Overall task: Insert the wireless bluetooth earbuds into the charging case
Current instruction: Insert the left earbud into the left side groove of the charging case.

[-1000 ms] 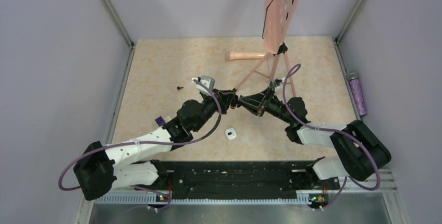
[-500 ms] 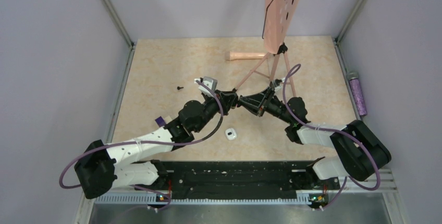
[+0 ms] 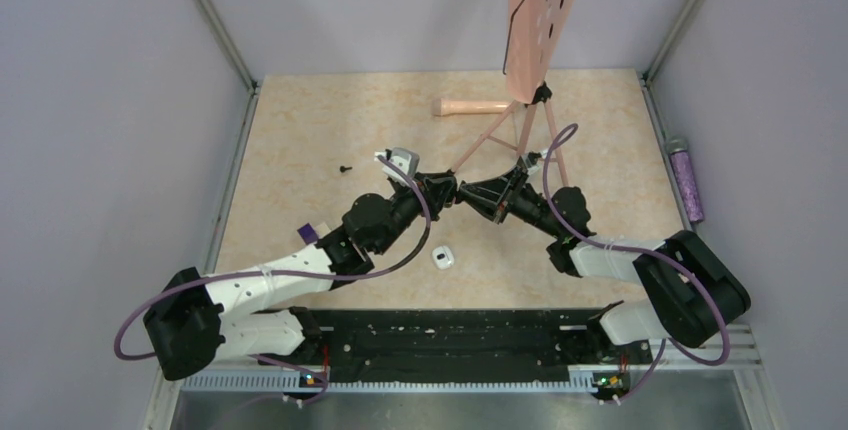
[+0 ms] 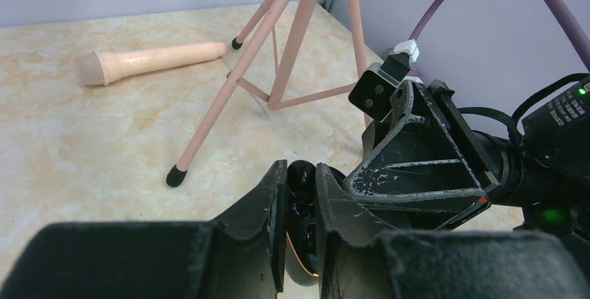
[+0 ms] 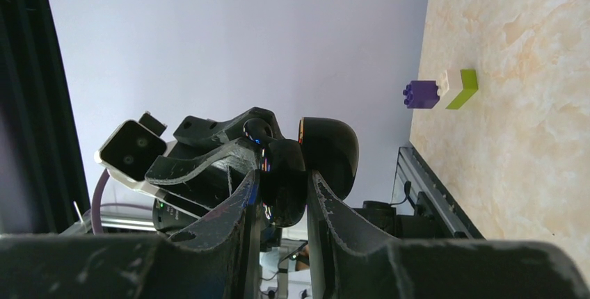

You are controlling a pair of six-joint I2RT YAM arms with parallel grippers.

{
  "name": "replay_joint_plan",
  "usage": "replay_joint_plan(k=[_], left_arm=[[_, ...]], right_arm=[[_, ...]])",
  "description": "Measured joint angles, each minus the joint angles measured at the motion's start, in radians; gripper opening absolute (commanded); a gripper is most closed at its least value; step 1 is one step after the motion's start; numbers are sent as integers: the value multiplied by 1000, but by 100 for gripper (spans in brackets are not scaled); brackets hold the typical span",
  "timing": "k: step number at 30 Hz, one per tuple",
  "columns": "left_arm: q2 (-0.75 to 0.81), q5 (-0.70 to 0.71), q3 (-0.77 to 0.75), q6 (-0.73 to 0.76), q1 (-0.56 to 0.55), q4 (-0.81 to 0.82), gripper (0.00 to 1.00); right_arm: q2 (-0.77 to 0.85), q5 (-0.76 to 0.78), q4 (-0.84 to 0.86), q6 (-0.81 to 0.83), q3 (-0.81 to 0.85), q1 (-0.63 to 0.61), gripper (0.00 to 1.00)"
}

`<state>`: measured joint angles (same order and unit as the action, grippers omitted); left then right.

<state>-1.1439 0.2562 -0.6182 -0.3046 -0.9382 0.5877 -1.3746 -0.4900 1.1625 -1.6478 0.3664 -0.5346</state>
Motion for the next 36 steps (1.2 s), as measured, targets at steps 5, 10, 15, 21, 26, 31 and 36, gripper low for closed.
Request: replay_joint_plan(k=[5, 10, 15, 21, 26, 31, 36], left_arm=[[0, 1, -1, 25, -5, 0, 10], [0, 11, -1, 48, -11, 1, 10], [0, 27, -1, 64, -14, 1, 10], [0, 32, -1, 73, -15, 2, 10], [-14, 37, -1, 80, -16, 12, 11], [-24, 39, -1, 92, -19, 21, 11], [-26, 41, -1, 103, -21, 26, 11]], right_arm=[[0, 0, -3, -5, 0, 0, 0], [0, 0, -3, -5, 0, 0, 0], [0, 0, -2, -6, 0, 0, 0], [0, -1, -2, -6, 0, 0, 0], [0, -2, -3, -6, 0, -1, 0], [0, -6, -3, -12, 0, -2, 0], [0, -5, -3, -14, 0, -2, 0]])
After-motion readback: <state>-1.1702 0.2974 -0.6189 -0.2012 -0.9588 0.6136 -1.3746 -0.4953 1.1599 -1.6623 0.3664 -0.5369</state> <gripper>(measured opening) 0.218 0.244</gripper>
